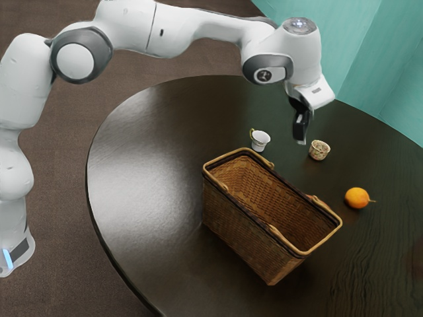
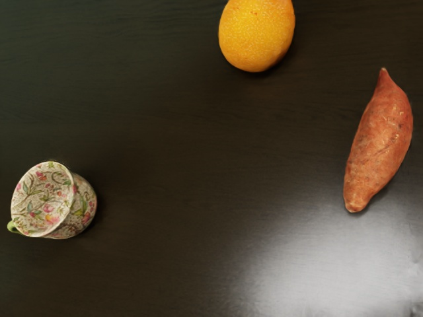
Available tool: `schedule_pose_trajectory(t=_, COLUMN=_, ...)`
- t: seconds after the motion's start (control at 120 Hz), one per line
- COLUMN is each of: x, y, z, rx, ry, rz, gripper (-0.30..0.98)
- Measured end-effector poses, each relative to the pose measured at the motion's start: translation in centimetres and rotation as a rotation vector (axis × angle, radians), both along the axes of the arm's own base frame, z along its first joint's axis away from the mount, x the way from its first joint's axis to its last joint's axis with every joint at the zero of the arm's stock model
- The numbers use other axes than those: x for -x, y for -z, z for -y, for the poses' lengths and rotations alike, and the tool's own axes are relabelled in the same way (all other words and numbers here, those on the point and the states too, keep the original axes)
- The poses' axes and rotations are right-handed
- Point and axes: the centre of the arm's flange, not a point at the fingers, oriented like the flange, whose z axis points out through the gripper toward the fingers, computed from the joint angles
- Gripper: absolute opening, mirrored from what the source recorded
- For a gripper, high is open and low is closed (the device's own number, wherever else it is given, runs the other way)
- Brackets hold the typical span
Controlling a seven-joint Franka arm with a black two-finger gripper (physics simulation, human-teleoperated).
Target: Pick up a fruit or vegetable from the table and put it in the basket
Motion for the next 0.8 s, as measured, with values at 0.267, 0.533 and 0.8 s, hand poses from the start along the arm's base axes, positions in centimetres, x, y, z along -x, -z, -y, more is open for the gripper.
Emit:
schedule_pose_trajectory(t=0.267, x=-1.6, y=3.1, z=2.1, rx=0.127, ry=0.118, rz=0.020, gripper=0.69)
schedule_pose_trajectory(t=0.533, x=-3.2, y=7.7, z=2.1, rx=0.235, ry=0.141, rz=-0.013, gripper=0.69)
schedule_pose_trajectory(t=0.8, x=-4.6, y=10.3, z=1.6, rx=0.297, ry=0.156, rz=0.030, gripper=0.69)
